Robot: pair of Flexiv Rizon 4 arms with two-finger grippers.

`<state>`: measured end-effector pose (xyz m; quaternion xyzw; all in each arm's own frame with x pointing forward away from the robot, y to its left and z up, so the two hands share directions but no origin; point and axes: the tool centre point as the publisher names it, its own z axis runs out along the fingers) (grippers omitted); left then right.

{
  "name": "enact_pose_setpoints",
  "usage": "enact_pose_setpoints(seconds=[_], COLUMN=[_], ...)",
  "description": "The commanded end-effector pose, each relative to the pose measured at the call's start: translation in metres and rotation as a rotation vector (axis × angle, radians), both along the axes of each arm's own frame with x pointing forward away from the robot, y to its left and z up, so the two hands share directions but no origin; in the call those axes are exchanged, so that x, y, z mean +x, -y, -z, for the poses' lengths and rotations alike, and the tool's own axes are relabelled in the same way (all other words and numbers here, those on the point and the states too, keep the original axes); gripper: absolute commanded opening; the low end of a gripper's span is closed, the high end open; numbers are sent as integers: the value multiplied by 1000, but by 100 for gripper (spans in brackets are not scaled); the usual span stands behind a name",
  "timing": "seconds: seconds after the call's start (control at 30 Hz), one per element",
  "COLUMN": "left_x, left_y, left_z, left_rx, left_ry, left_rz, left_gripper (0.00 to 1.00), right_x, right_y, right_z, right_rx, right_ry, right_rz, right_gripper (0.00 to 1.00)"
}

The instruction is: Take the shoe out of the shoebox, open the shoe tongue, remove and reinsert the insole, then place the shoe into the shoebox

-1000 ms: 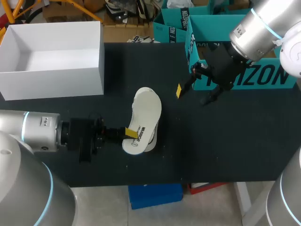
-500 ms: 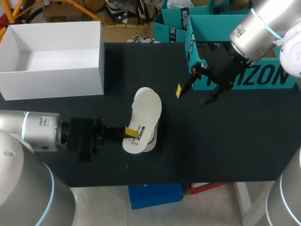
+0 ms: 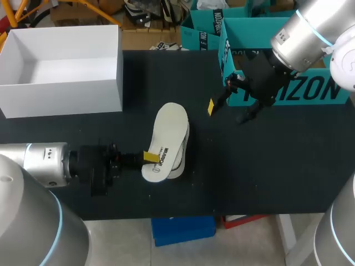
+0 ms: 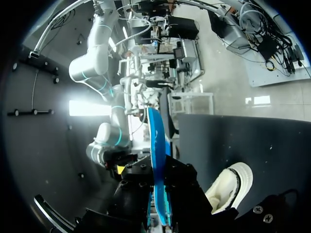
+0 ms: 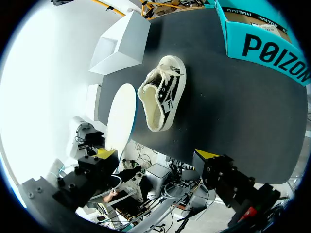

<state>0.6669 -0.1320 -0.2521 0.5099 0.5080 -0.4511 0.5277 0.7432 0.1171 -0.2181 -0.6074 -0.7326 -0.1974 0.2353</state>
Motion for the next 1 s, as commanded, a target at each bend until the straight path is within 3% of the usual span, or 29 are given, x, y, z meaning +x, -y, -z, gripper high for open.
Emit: enact_pose_setpoints(seconds=[0.03,0.27,0.7,1.0], left_x=[-1,-1,-1,-1], left_y=[0,0,0,0], left_z=[-1,-1,-1,-1], left_rx=[2,2,2,2], left_ry=[3,3,3,3], left_rz=[-3,-3,-3,-3], left_gripper=[0,0,0,0], right_x=[2,7,-11,-11], right_y=[-1,-17,-42,-42], right_z=[1,4,5,5], right_rx=[39,268,555,555], right_ry=[16,165,268,268], right_rz=[-1,39,230,230], right_gripper=[100,100,100,100])
